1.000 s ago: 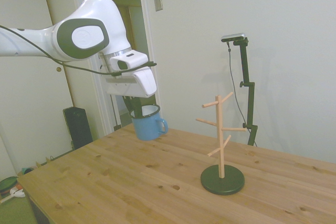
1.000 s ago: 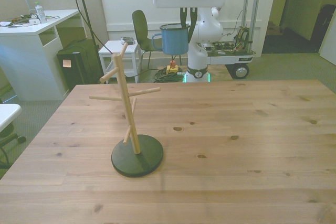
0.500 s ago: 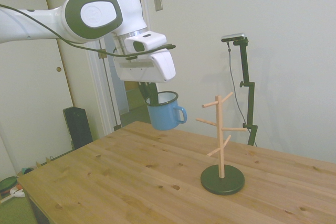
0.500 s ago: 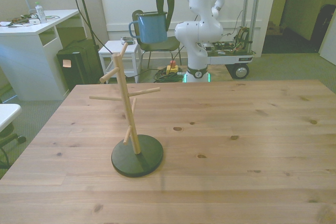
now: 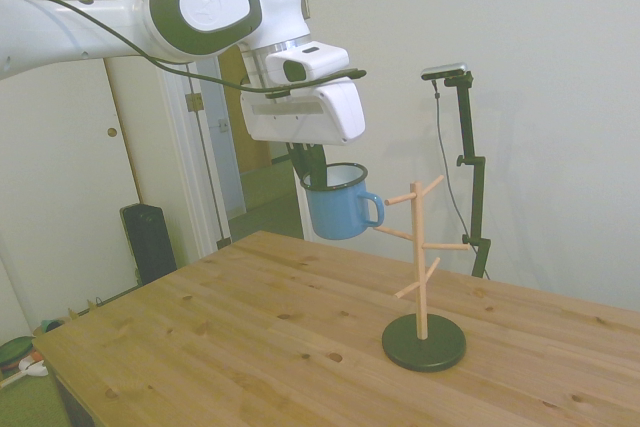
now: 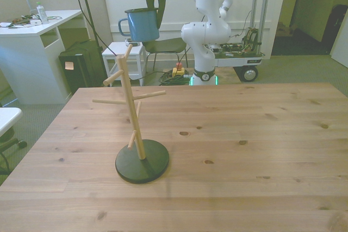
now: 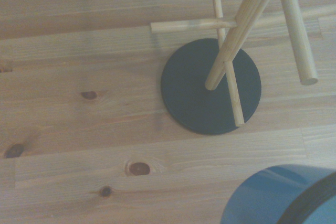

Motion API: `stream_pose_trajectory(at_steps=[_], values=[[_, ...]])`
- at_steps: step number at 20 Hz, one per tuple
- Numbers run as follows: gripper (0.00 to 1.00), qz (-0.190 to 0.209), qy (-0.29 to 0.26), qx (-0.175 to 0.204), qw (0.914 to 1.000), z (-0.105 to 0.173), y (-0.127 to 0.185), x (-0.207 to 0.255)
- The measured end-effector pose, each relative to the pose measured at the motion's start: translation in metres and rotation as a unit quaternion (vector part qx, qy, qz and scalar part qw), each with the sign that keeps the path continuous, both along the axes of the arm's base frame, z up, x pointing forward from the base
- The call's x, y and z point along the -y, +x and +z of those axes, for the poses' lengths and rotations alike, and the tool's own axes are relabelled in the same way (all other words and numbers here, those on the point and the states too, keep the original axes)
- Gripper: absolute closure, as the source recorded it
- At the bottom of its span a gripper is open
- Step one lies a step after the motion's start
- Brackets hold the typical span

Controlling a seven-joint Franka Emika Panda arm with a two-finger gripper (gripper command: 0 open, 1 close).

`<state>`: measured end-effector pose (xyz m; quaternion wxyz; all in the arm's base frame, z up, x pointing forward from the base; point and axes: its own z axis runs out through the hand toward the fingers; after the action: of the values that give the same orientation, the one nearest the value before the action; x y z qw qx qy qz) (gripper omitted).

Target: Hang the mug

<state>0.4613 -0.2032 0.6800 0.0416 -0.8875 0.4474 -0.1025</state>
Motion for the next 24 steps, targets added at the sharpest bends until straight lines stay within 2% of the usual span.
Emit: stream_pose_trajectory(at_steps=[4, 12, 17, 24], values=[[1.0, 0.005, -0.001, 0.003, 1.0, 0.005, 0.006, -0.007], [1.0, 0.014, -0.005, -0.008, 0.9999, 0.008, 0.049, -0.031], [1.0, 0.002, 0.007, -0.006, 1.0, 0.015, 0.047, -0.018], [1.0, -0.009, 0.014, -0.01, 0.9998, 0.008, 0.049, -0.006]])
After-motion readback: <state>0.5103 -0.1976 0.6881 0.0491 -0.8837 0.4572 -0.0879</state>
